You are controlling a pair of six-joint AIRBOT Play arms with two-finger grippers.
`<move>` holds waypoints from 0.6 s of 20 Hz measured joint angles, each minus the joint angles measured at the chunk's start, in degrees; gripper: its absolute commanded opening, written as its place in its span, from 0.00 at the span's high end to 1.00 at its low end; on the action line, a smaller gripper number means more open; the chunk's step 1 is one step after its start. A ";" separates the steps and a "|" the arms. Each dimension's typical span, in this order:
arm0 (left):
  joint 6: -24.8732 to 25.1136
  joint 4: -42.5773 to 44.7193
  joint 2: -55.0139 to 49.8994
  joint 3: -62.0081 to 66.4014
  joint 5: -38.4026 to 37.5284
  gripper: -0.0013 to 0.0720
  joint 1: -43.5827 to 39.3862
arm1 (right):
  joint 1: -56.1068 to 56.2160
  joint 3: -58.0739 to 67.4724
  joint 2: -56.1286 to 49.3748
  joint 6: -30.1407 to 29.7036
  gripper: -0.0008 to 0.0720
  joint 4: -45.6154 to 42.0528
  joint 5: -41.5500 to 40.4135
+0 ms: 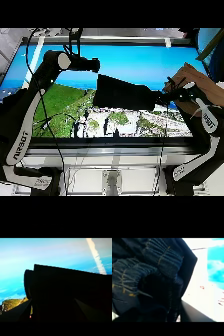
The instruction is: Fold the clothes and pants, and hang the long-sleeved shirts on hangers.
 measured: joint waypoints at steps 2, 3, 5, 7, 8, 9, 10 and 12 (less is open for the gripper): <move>0.00 -0.02 0.00 0.00 0.00 0.18 0.00 | 0.94 0.00 -0.46 -0.59 0.97 0.11 -0.28; 0.00 0.00 0.00 0.00 0.00 0.18 0.00 | 1.25 0.00 -0.57 -0.83 0.97 0.48 -0.39; 0.00 0.00 0.00 0.00 -0.02 0.18 0.00 | 1.55 0.00 -0.68 -1.57 0.97 1.22 -0.61; 0.00 0.00 0.00 0.00 -0.02 0.18 0.00 | 1.66 0.68 -0.74 -2.23 0.97 2.10 -0.39; 0.00 0.00 0.00 0.00 -0.02 0.18 0.00 | 1.66 1.73 -0.74 -2.62 0.97 2.54 0.28; 0.00 -0.02 0.00 0.00 -0.02 0.18 0.00 | 1.66 3.26 -0.74 -2.93 0.97 3.43 1.03; 0.00 0.00 0.00 0.00 -0.02 0.18 0.00 | 1.66 5.53 -0.55 -3.17 0.97 4.42 1.81; 0.00 -0.02 0.00 0.00 -0.02 0.18 0.00 | 1.36 11.13 0.00 -2.97 0.97 5.64 3.54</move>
